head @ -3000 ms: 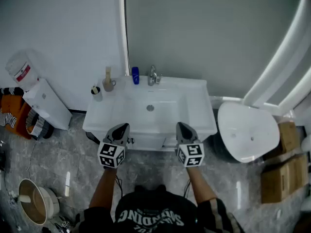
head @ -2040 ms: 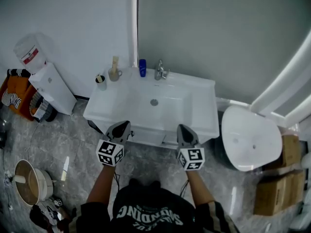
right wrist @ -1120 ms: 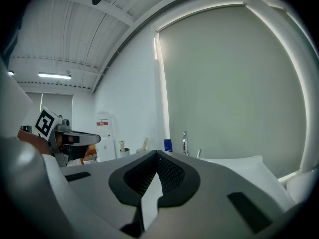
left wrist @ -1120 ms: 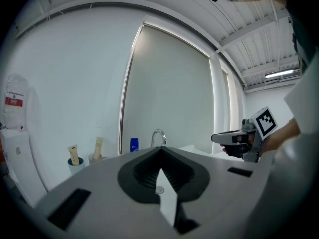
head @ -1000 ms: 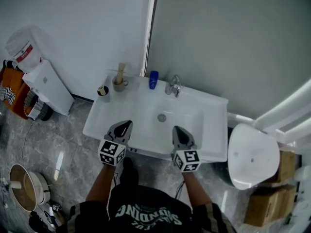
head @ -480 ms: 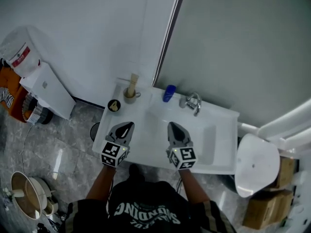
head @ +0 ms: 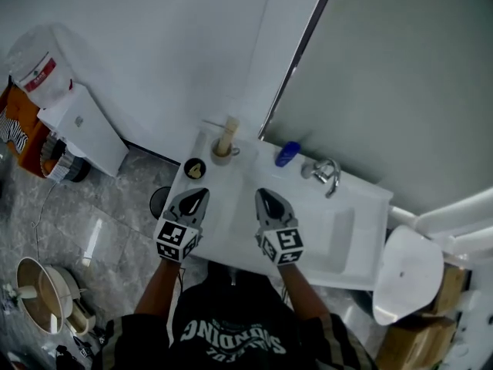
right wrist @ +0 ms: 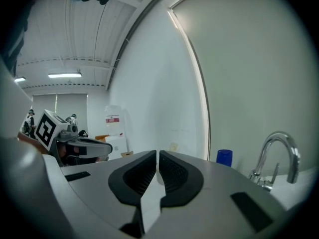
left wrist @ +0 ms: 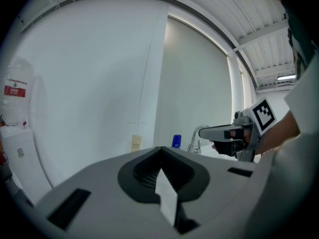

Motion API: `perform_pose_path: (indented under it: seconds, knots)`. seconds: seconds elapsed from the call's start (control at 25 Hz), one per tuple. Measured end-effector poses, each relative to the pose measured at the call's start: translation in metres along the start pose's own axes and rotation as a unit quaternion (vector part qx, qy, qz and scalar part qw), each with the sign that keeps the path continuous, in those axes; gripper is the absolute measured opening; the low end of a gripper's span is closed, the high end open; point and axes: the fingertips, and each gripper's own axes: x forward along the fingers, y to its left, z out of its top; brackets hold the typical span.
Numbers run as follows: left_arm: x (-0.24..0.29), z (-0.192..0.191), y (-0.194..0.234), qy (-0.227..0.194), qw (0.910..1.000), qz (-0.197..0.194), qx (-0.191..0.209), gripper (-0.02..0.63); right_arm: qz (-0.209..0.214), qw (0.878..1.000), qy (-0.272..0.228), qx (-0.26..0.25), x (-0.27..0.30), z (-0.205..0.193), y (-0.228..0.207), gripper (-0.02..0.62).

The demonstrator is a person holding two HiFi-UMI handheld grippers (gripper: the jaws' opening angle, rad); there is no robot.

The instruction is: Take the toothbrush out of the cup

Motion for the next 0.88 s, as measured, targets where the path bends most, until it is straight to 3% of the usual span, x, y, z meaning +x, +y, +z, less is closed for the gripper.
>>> perform_pose_path:
  seconds: [0.12, 0.24, 0.4, 0.88]
  knots:
    - [-0.003, -0.004, 0.014, 0.000, 0.9998, 0.019, -0.005, 0.000, 0.037, 0.999, 0.016, -0.011, 0.021, -0.008, 0.015, 0.001]
    - [-0.011, -0.009, 0.030, -0.001, 0.9991, 0.040, -0.015, 0.000, 0.072, 0.997, 0.034, -0.018, 0.042, -0.017, 0.036, 0.074]
    - [-0.023, -0.018, 0.045, 0.005, 0.9976, 0.062, -0.029, 0.000, 0.112, 0.991, 0.066, -0.033, 0.067, -0.031, 0.062, 0.094]
    - [-0.059, -0.042, 0.069, 0.010, 0.9925, 0.106, -0.059, 0.000, 0.155, 0.977, 0.125, -0.080, 0.142, -0.073, 0.106, 0.107]
